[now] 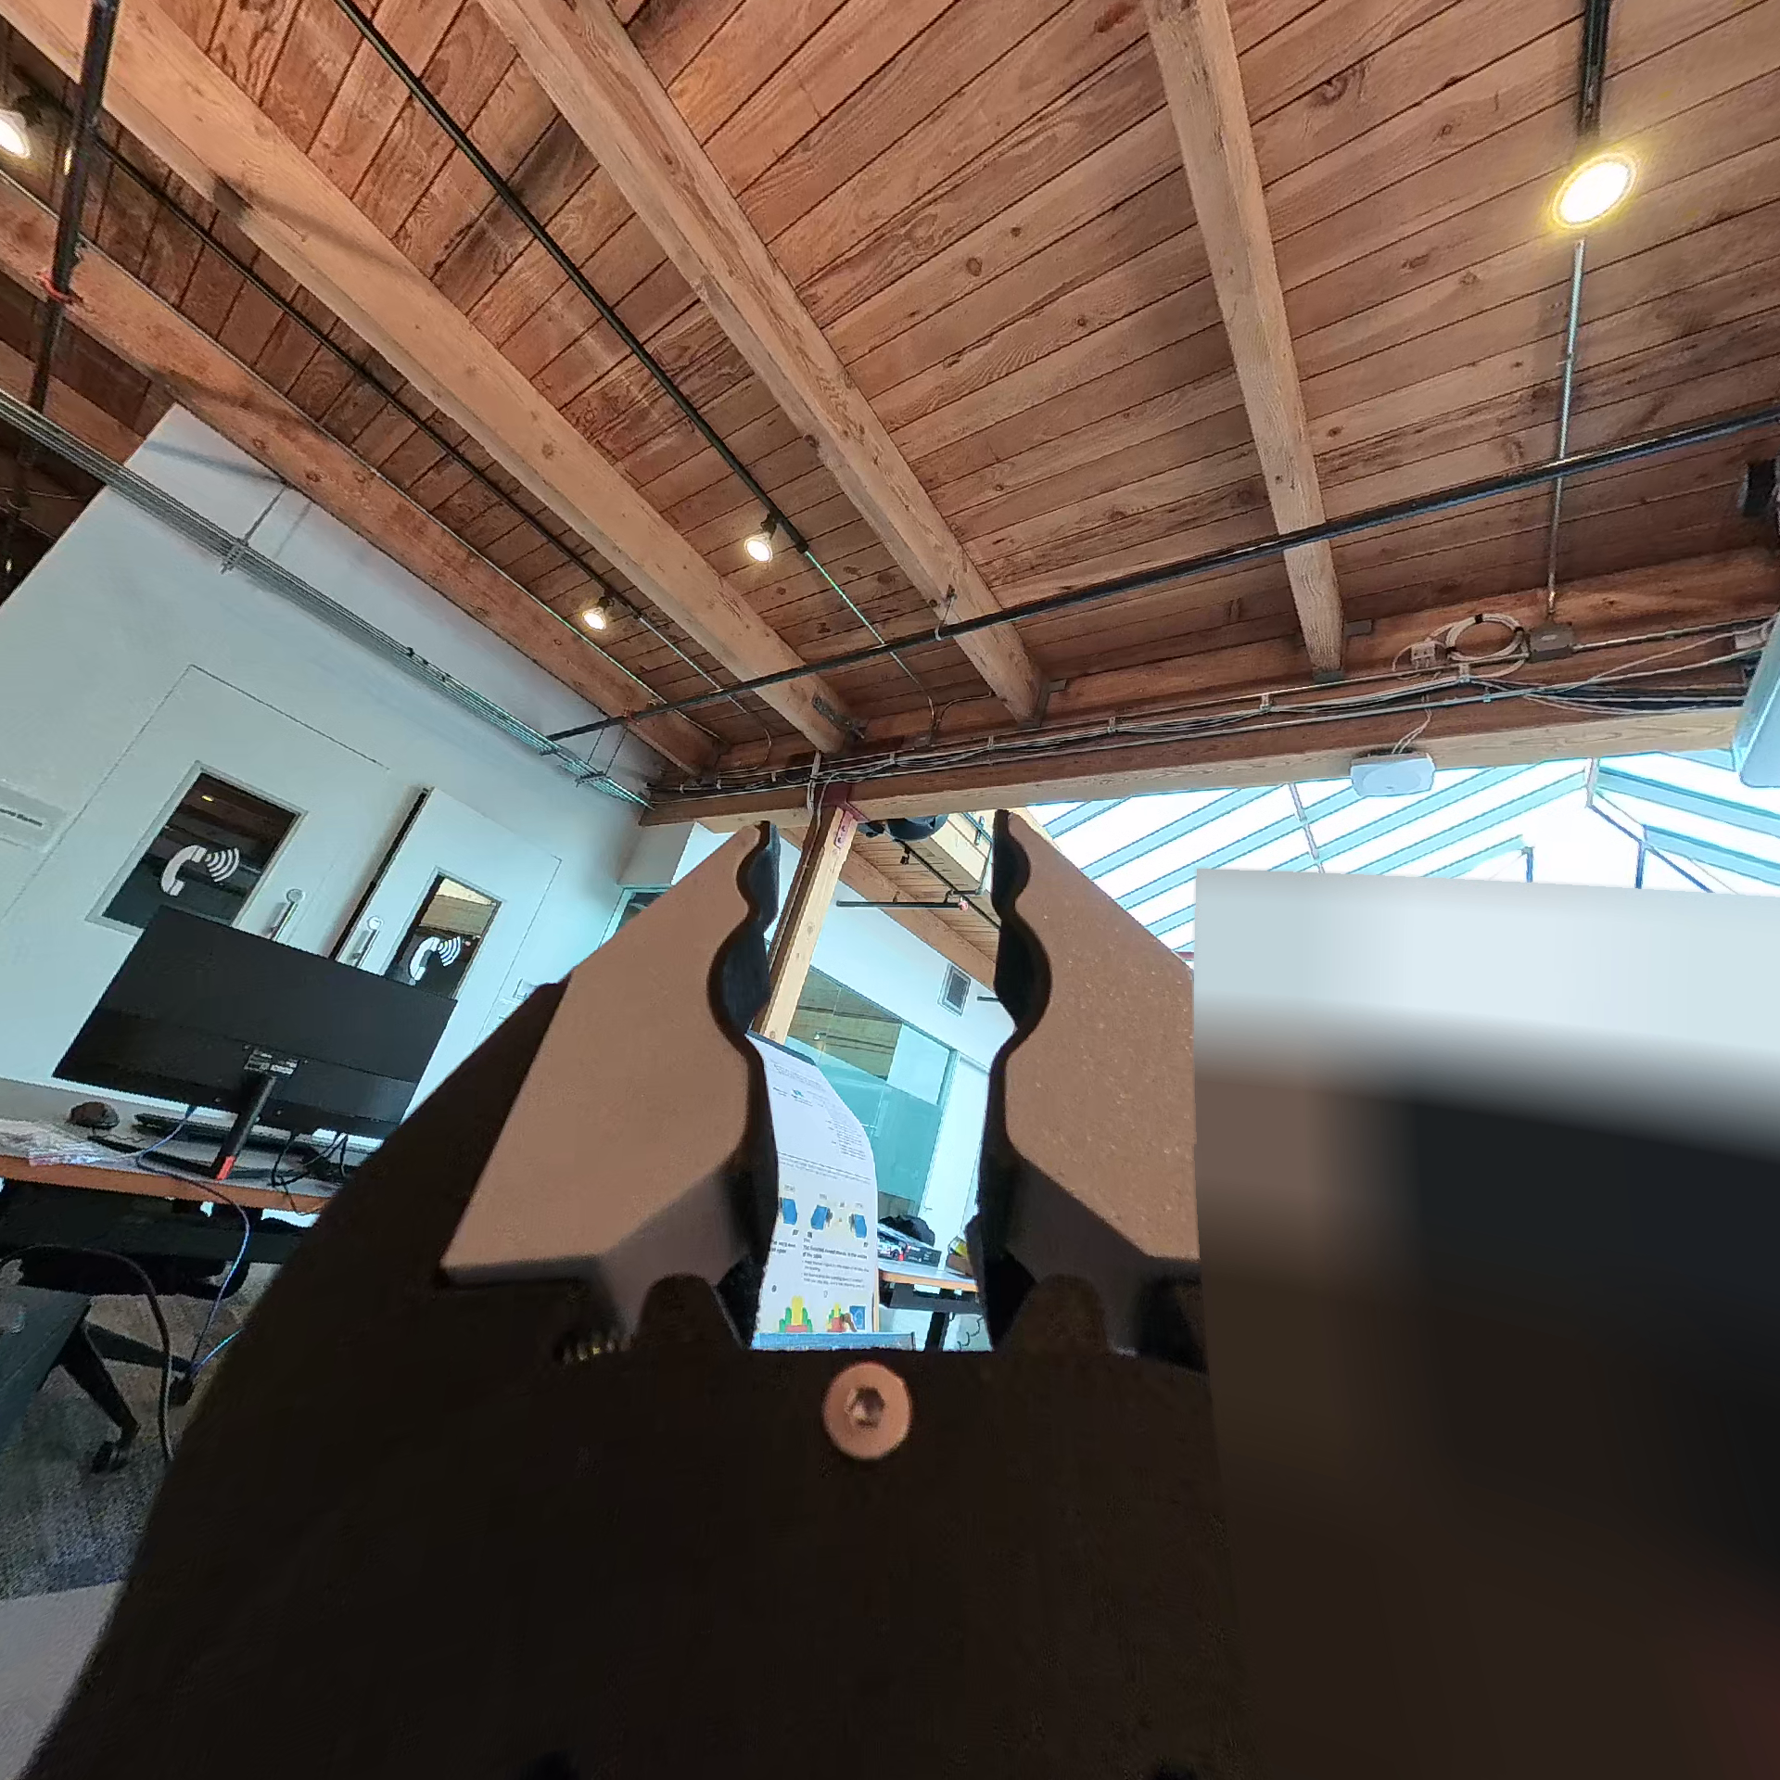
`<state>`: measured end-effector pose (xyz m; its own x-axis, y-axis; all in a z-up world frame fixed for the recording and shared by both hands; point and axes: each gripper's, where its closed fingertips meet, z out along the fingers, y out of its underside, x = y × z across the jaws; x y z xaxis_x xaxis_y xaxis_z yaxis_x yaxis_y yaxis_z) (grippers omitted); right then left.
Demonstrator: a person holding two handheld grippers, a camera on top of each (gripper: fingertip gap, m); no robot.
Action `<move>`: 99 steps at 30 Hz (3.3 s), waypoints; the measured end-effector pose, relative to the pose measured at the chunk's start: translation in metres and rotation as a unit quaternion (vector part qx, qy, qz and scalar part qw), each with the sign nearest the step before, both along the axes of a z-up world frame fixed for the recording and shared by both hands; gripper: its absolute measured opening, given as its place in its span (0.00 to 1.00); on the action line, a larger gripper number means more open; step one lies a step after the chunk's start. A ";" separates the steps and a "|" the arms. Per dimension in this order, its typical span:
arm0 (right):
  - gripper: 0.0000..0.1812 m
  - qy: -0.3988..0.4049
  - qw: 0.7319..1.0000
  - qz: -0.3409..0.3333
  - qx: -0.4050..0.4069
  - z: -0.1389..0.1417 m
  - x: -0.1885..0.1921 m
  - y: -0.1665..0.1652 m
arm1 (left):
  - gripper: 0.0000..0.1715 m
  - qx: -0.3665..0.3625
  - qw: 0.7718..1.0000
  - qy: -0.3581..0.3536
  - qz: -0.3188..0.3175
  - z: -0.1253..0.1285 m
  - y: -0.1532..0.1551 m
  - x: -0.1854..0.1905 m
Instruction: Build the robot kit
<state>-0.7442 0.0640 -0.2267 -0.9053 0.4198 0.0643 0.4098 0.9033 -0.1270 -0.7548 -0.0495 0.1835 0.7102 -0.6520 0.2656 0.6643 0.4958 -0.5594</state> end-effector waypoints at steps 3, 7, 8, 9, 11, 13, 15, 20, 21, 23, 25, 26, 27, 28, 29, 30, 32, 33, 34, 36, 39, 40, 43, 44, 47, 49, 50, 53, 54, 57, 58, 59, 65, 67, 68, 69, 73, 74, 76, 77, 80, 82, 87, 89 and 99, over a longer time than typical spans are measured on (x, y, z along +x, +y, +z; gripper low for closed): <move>0.15 0.029 0.999 -0.022 0.021 0.022 -0.016 0.025 | 0.24 0.001 1.000 -0.002 0.000 0.000 0.000 -0.001; 0.15 0.000 0.990 -0.096 0.100 0.025 -0.012 0.096 | 0.24 0.000 1.000 0.000 0.000 0.000 0.000 0.000; 0.15 -0.016 0.987 -0.110 0.116 0.021 -0.005 0.111 | 0.24 0.001 1.000 0.000 -0.001 0.000 0.000 0.000; 0.15 -0.032 0.983 -0.122 0.136 0.017 0.003 0.125 | 0.24 0.001 1.000 -0.001 -0.001 0.000 0.000 0.000; 0.15 -0.058 0.972 -0.128 0.189 0.009 0.020 0.151 | 0.24 0.001 1.000 -0.001 -0.002 0.000 0.000 -0.001; 0.16 -0.102 0.960 -0.125 0.230 0.003 0.042 0.165 | 0.24 0.001 1.000 -0.001 -0.001 0.000 0.000 0.000; 0.11 -0.142 0.940 -0.128 0.281 0.000 0.059 0.177 | 0.24 0.000 1.000 0.001 0.000 0.000 0.000 0.001; 0.11 -0.215 0.929 -0.127 0.272 -0.019 0.081 0.164 | 0.24 -0.002 1.000 0.003 -0.001 0.000 0.001 0.003; 0.09 -0.207 0.938 -0.121 0.251 -0.020 0.079 0.157 | 0.24 -0.001 1.000 0.003 -0.001 0.000 0.001 0.002; 0.06 -0.184 0.959 -0.128 0.173 -0.023 0.069 0.129 | 0.24 -0.001 1.000 0.002 -0.001 0.000 0.001 0.002; 0.03 -0.176 0.971 -0.130 0.099 -0.021 0.061 0.099 | 0.24 -0.001 1.000 0.002 -0.002 0.000 0.002 0.002; 0.04 -0.163 0.975 -0.120 0.090 -0.020 0.056 0.091 | 0.24 -0.002 1.000 0.003 -0.003 0.000 0.002 0.003; 0.05 -0.151 0.979 -0.108 0.082 -0.019 0.051 0.084 | 0.24 -0.003 1.000 0.004 -0.003 0.000 0.003 0.004; 0.05 -0.143 0.982 -0.099 0.072 -0.019 0.047 0.075 | 0.24 -0.003 1.000 0.006 -0.003 0.000 0.003 0.005; 0.05 -0.135 0.985 -0.090 0.066 -0.018 0.043 0.067 | 0.24 -0.004 1.000 0.006 -0.003 0.000 0.004 0.005; 0.06 -0.129 0.987 -0.077 0.061 -0.019 0.041 0.058 | 0.24 -0.004 1.000 0.007 -0.002 0.000 0.003 0.005; 0.07 -0.125 0.990 -0.053 0.032 -0.019 0.040 0.036 | 0.24 -0.003 1.000 0.005 -0.002 0.000 0.004 0.004; 0.09 -0.124 0.991 -0.044 0.014 -0.018 0.040 0.025 | 0.24 -0.003 1.000 0.005 -0.002 0.000 0.004 0.004; 0.11 -0.125 0.991 -0.037 -0.006 -0.015 0.040 0.015 | 0.24 -0.004 1.000 0.005 -0.003 0.000 0.004 0.004; 0.12 -0.117 0.993 -0.033 -0.007 -0.009 0.037 0.014 | 0.24 -0.004 1.000 0.005 -0.003 0.000 0.003 0.005; 0.14 -0.102 0.989 -0.062 0.090 -0.001 0.032 0.065 | 0.24 -0.003 1.000 0.006 -0.002 0.001 0.002 0.004; 0.15 -0.107 0.983 -0.081 0.125 0.000 0.033 0.086 | 0.24 -0.002 1.000 0.005 -0.003 0.001 0.002 0.004; 0.16 -0.130 0.965 -0.124 0.192 -0.002 0.046 0.132 | 0.24 -0.001 1.000 0.002 -0.003 0.000 0.002 0.002; 0.15 -0.134 0.959 -0.132 0.212 -0.004 0.050 0.143 | 0.24 -0.001 1.000 0.002 -0.004 0.000 0.002 0.002; 0.16 -0.161 0.937 -0.133 0.281 -0.010 0.066 0.168 | 0.24 -0.001 1.000 0.003 -0.003 0.000 0.001 0.002; 0.13 -0.169 0.926 -0.124 0.314 -0.015 0.070 0.179 | 0.24 -0.001 1.000 0.004 -0.003 0.001 0.001 0.003; 0.14 -0.181 0.925 -0.128 0.310 -0.020 0.074 0.178 | 0.24 -0.001 1.000 0.004 -0.003 0.001 0.002 0.003; 0.12 -0.194 0.921 -0.134 0.309 -0.026 0.076 0.177 | 0.24 -0.002 1.000 0.004 -0.004 0.000 0.002 0.004; 0.12 -0.199 0.924 -0.137 0.296 -0.027 0.077 0.173 | 0.24 -0.002 1.000 0.004 -0.005 0.000 0.003 0.004; 0.11 -0.207 0.937 -0.153 0.235 -0.027 0.078 0.153 | 0.24 -0.002 1.000 0.004 -0.004 0.000 0.003 0.004; 0.10 -0.209 0.943 -0.154 0.209 -0.027 0.078 0.144 | 0.24 -0.002 1.000 0.004 -0.005 0.000 0.003 0.004; 0.08 -0.210 0.949 -0.154 0.179 -0.027 0.078 0.132 | 0.24 -0.002 1.000 0.004 -0.006 0.000 0.003 0.004; 0.10 -0.185 0.968 -0.112 0.124 -0.028 0.065 0.090 | 0.24 -0.002 1.000 0.006 -0.004 0.001 0.003 0.005; 0.11 -0.174 0.972 -0.099 0.124 -0.027 0.059 0.087 | 0.24 -0.003 1.000 0.006 -0.005 0.001 0.004 0.006; 0.12 -0.179 0.971 -0.099 0.122 -0.025 0.059 0.087 | 0.24 -0.004 1.000 0.007 -0.006 0.000 0.004 0.006; 0.14 -0.180 0.971 -0.106 0.119 -0.022 0.056 0.087 | 0.24 -0.005 1.000 0.008 -0.007 0.000 0.005 0.006; 0.14 -0.129 0.973 -0.151 0.117 -0.010 0.028 0.105 | 0.24 -0.004 1.000 0.008 -0.006 0.001 0.004 0.006; 0.15 -0.126 0.971 -0.165 0.122 -0.010 0.026 0.112 | 0.24 -0.003 1.000 0.008 -0.006 0.001 0.003 0.006; 0.16 -0.117 0.966 -0.172 0.154 -0.010 0.026 0.130 | 0.24 -0.002 1.000 0.006 -0.006 0.001 0.003 0.005; 0.16 -0.111 0.965 -0.167 0.171 -0.011 0.027 0.139 | 0.24 -0.001 1.000 0.005 -0.006 0.001 0.003 0.005; 0.16 -0.073 0.965 -0.165 0.191 -0.016 0.019 0.153 | 0.24 -0.001 1.000 0.006 -0.008 0.001 0.002 0.005; 0.16 -0.059 0.967 -0.192 0.158 -0.018 0.010 0.148 | 0.24 0.000 1.000 0.006 -0.006 0.001 0.002 0.006; 0.15 -0.039 0.946 -0.316 0.065 -0.023 -0.019 0.130 | 0.24 -0.003 1.000 0.009 -0.005 0.001 0.004 0.008; 0.15 -0.052 0.947 -0.304 0.093 -0.028 -0.013 0.133 | 0.24 -0.006 1.000 0.012 -0.007 0.001 0.007 0.010; 0.16 -0.016 0.945 -0.310 0.107 -0.006 -0.017 0.132 | 0.24 -0.004 1.000 0.012 -0.006 0.002 0.006 0.010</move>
<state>-0.7608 0.1963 -0.2325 -0.4933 0.8502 0.1838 0.8686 0.4927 0.0522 -0.7444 -0.0439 0.1851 0.7080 -0.6589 0.2542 0.6570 0.4824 -0.5793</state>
